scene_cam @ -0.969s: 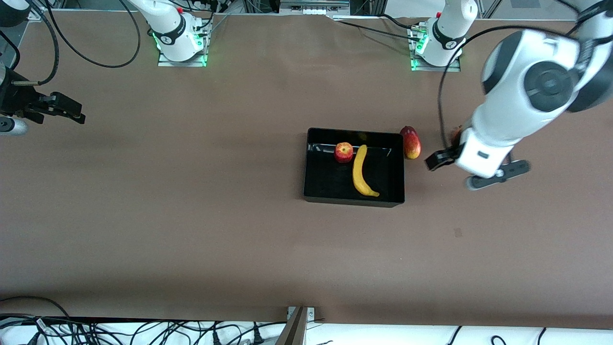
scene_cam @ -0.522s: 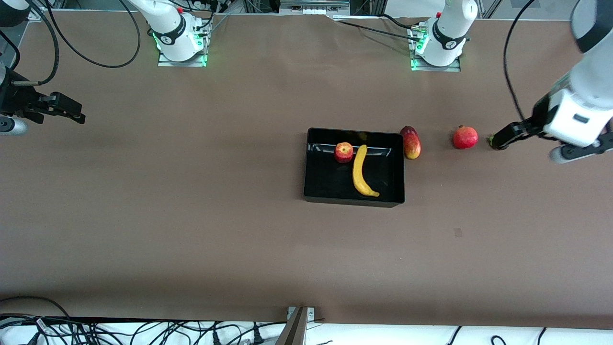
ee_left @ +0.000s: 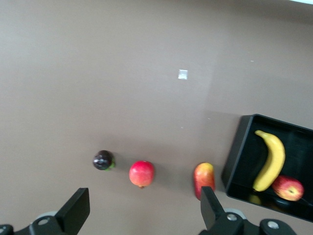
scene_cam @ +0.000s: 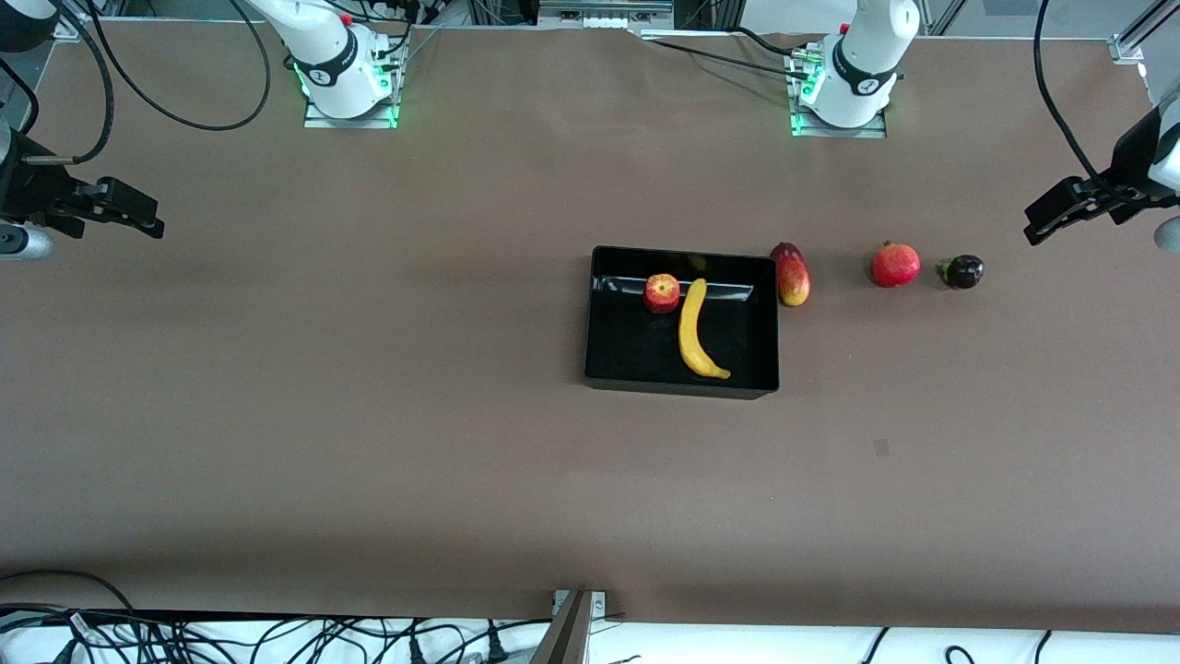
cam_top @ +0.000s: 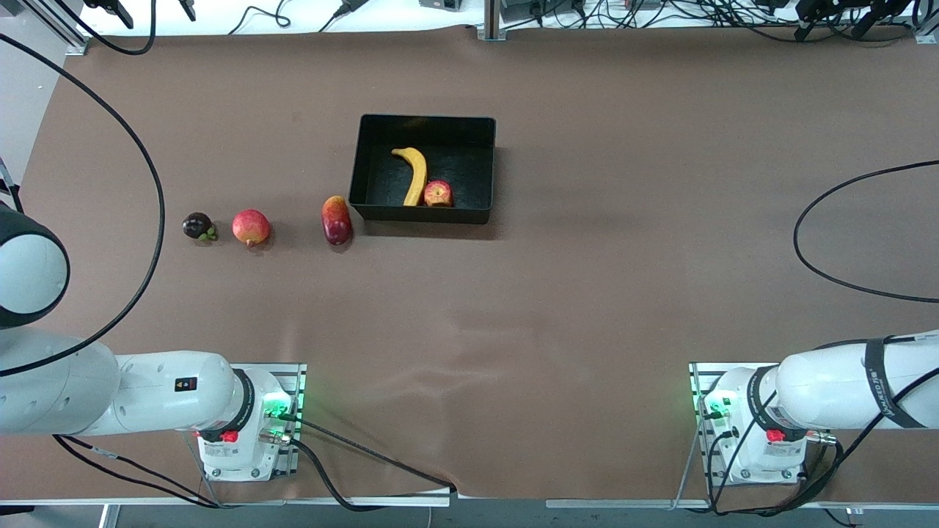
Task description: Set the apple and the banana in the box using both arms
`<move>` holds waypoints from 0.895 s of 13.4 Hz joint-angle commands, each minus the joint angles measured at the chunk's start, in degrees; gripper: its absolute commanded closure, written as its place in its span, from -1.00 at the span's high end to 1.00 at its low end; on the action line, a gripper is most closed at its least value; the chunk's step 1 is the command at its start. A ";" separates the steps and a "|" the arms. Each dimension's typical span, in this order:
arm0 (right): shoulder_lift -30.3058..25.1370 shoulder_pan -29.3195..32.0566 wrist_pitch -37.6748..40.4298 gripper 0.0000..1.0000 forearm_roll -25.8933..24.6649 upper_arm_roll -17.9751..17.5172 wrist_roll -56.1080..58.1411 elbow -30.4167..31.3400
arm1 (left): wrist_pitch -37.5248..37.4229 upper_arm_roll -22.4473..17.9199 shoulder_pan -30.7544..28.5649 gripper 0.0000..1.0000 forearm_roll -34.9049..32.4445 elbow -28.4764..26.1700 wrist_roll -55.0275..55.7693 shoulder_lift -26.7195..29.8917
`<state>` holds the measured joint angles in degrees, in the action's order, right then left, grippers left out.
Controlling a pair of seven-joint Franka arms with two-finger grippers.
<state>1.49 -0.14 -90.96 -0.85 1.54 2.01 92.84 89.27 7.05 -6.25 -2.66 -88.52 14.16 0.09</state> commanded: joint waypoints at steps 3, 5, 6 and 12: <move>-0.17 0.40 0.78 1.00 0.23 -0.49 -0.42 -0.55 | 0.20 -0.01 -2.18 1.00 4.07 -0.95 -7.75 1.31; -0.17 0.40 0.78 1.00 0.23 -0.49 -0.42 -0.55 | 0.20 0.51 -2.10 1.00 5.02 -0.95 -7.75 2.10; -0.17 0.40 0.78 1.00 0.23 -0.49 -0.42 -0.55 | 0.20 0.86 -2.10 1.00 5.38 -0.95 -8.01 2.54; -0.17 0.40 0.78 1.00 0.23 -0.40 -0.42 -0.55 | -0.24 2.45 -2.10 1.00 5.21 -1.21 -11.00 3.34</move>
<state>1.49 -0.14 -90.96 -0.85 1.55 2.00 92.84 89.29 9.54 -7.97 1.42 -88.57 5.06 2.02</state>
